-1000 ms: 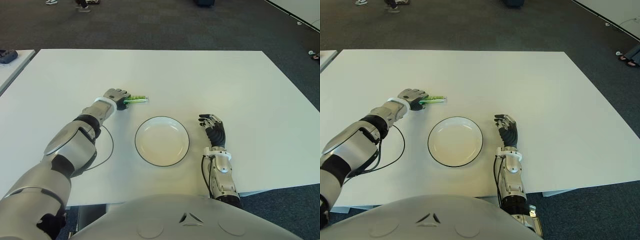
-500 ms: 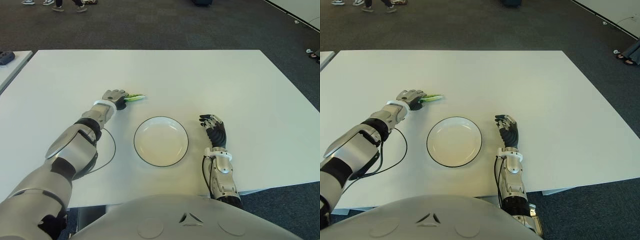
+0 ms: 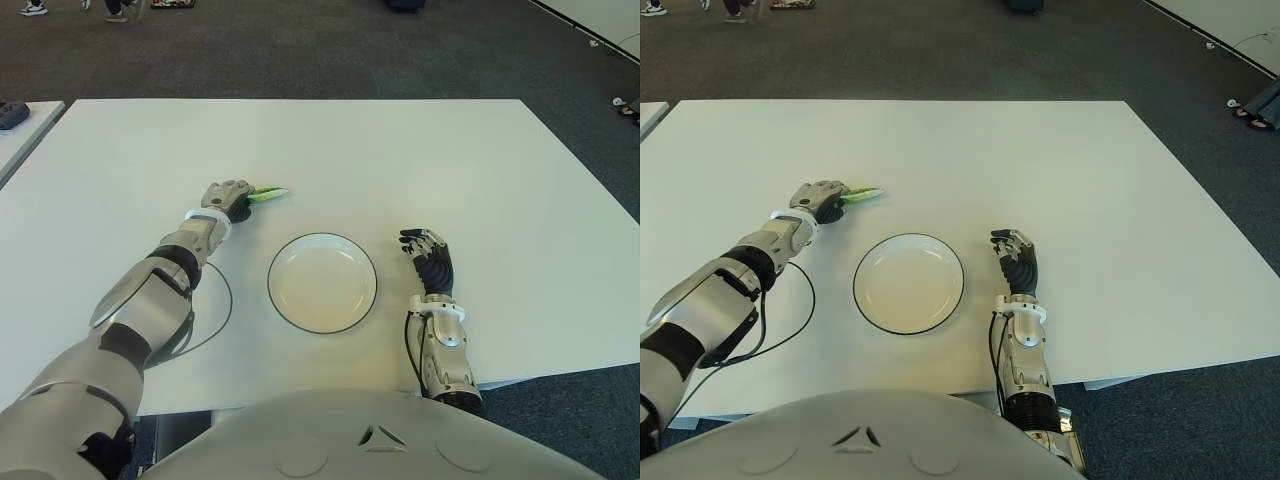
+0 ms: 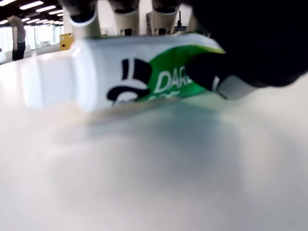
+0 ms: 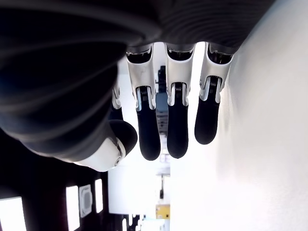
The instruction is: Put the toothpaste on the table into the plate.
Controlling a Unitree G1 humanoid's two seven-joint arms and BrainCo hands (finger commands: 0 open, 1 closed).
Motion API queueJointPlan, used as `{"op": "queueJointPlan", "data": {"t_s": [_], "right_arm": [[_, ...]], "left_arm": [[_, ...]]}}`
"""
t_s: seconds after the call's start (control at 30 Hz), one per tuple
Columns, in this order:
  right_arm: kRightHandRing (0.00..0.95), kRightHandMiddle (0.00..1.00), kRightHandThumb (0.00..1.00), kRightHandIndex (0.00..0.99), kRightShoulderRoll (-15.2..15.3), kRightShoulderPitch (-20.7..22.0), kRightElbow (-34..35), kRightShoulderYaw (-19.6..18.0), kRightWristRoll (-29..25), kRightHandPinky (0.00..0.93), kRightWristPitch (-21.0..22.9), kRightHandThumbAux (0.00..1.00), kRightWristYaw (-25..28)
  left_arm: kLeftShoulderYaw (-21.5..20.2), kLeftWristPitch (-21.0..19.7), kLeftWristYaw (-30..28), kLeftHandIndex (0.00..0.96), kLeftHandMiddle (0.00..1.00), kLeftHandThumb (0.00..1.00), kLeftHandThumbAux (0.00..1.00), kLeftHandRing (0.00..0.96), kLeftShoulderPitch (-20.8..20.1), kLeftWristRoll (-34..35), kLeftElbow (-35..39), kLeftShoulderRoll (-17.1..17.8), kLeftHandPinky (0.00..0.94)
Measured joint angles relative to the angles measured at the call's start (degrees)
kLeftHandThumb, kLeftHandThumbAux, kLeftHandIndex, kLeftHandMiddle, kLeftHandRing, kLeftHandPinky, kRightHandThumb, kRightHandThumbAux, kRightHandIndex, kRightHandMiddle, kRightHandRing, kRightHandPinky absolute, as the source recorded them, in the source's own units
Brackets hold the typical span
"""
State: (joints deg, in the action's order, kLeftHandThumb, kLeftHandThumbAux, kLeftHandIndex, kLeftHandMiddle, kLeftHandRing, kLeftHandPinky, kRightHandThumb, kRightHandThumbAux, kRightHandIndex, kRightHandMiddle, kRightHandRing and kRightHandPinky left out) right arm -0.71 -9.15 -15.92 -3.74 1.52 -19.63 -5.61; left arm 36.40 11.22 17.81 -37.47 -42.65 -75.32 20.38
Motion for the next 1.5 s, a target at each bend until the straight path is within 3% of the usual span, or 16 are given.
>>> {"op": "queueJointPlan", "data": {"t_s": [0.47,0.9,1.23,1.5], "right_arm": [[0.364,0.398,0.695,0.413,0.1,-0.4,0.5,-0.1,0.0,0.364,0.1,0.739,0.1],[0.371,0.399,0.695,0.413,0.5,-0.8,0.9,-0.1,-0.1,0.376,0.3,0.739,0.1],[0.365,0.4,0.696,0.415,0.7,-0.8,0.9,-0.2,-0.2,0.364,0.3,0.739,0.2],[0.357,0.403,0.694,0.417,0.7,-0.7,0.7,-0.4,-0.8,0.358,0.3,0.738,0.7]], "left_arm": [[-5.8,1.1,0.9,0.652,0.838,0.792,0.465,0.838,2.1,5.2,0.4,-0.8,0.757],[-11.2,1.7,3.2,0.689,0.835,0.826,0.487,0.835,4.5,9.0,0.8,-2.2,0.777],[-21.1,2.8,5.5,0.751,0.823,0.865,0.599,0.82,6.8,17.6,1.5,-4.9,0.811],[-29.3,5.0,6.5,0.803,0.847,0.835,0.687,0.839,8.2,25.0,2.3,-7.1,0.842]]}}
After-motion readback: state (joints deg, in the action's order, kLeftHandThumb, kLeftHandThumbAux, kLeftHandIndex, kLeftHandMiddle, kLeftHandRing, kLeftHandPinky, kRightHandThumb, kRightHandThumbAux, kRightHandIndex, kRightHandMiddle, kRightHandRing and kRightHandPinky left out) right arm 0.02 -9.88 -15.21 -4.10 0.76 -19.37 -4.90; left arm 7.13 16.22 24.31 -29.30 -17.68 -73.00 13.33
